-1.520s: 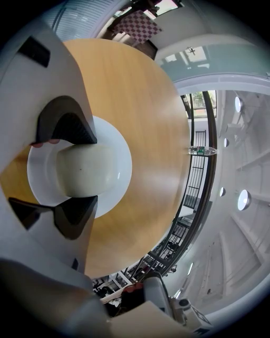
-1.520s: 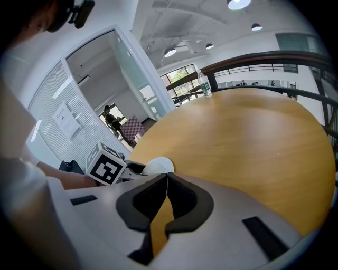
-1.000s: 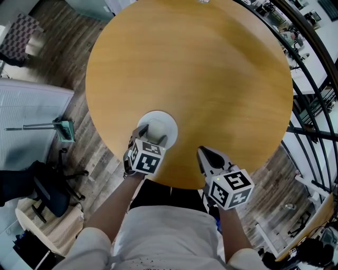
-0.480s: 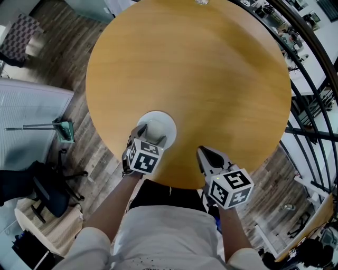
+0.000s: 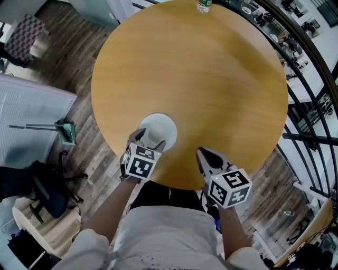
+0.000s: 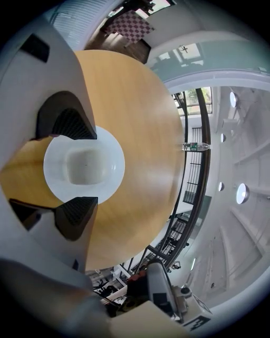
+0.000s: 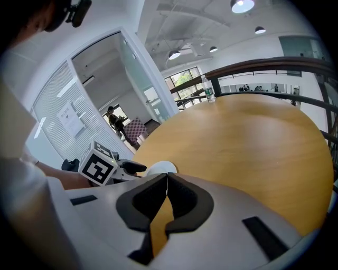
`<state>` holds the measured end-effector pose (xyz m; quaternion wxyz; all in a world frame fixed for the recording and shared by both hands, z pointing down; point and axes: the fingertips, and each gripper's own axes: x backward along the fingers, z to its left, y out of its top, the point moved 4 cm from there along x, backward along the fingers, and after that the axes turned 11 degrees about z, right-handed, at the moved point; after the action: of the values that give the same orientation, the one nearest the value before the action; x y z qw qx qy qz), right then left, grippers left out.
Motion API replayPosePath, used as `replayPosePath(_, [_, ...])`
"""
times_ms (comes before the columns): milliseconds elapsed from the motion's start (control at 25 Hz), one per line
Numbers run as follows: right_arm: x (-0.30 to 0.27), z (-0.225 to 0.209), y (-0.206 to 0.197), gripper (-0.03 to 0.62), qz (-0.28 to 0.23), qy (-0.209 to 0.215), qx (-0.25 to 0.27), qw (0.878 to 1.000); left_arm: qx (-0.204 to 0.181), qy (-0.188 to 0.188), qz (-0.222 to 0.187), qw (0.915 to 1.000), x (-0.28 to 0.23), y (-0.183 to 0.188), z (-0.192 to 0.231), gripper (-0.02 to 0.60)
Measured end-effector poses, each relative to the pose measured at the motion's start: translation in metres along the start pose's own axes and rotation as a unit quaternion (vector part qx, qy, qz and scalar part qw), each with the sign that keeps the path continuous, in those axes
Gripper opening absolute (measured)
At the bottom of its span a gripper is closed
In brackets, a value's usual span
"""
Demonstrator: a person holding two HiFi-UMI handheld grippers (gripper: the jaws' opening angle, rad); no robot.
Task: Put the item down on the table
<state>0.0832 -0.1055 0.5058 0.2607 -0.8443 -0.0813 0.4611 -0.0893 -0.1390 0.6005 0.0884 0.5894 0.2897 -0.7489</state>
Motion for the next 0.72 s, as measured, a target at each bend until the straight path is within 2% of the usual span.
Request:
replayPosePath(280, [0.016,0.013,0.005,0.025,-0.009,0.003,0.023,1.000,0.012,-0.010,-0.048,0.9987,0.044,0.005,-0.011,0.334])
replayPosePath(520, [0.033,0.025,0.013,0.025,-0.017,0.005,0.048,0.999,0.016,-0.023,-0.069,0.9972,0.078,0.000,-0.026,0.328])
replayPosePath(640, [0.041,0.032,0.017,0.025,-0.022,0.006,0.060,0.998,0.022,-0.032,-0.077,0.9963,0.096,-0.006,-0.033,0.282])
replayPosePath(720, [0.045,0.037,0.016,0.025,-0.024,0.006,0.065,0.998,0.019,-0.019,-0.088,0.9957,0.107,-0.010,-0.036,0.251])
